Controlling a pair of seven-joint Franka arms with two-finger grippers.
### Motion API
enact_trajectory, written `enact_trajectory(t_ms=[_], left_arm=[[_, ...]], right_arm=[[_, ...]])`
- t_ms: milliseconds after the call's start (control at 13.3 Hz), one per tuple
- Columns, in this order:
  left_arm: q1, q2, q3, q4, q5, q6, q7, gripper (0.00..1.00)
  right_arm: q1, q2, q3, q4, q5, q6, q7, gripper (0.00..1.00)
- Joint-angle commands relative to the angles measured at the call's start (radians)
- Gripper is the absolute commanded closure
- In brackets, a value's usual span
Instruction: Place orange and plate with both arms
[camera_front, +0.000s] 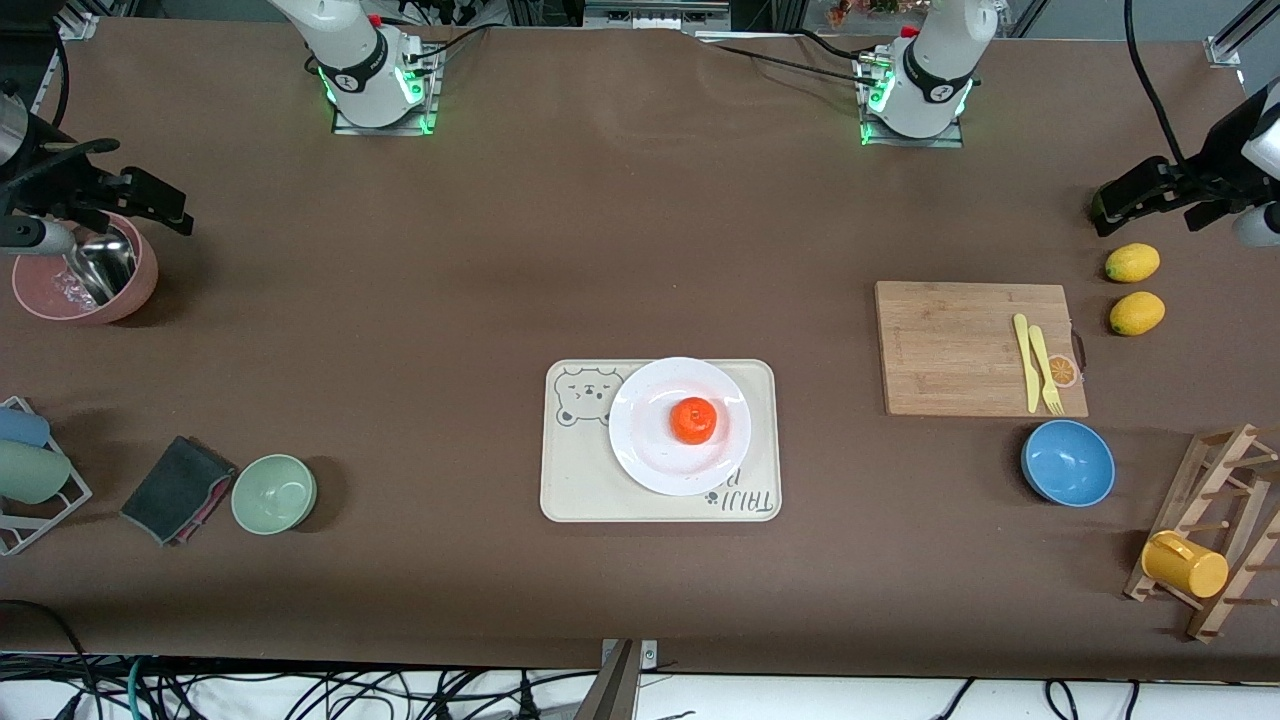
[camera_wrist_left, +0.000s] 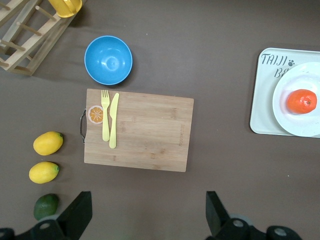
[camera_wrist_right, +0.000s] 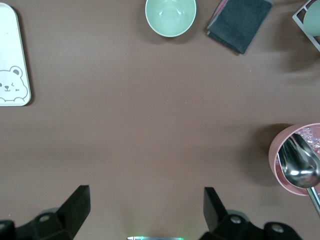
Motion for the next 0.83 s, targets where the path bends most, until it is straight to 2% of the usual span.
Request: enact_trajectory(t_ms=[0, 754], left_arm=[[0.014, 0.008, -0.006, 0.02, 0.011, -0.014, 0.011, 0.0], [0.014, 0.006, -0.012, 0.02, 0.01, -0.017, 0.008, 0.0]], right_arm=[[-0.002, 0.028, -0.001, 0.027, 0.022, -0.019, 0.004, 0.0], [0.001, 0.033, 0.002, 0.046, 0.008, -0.027, 0.007, 0.0]])
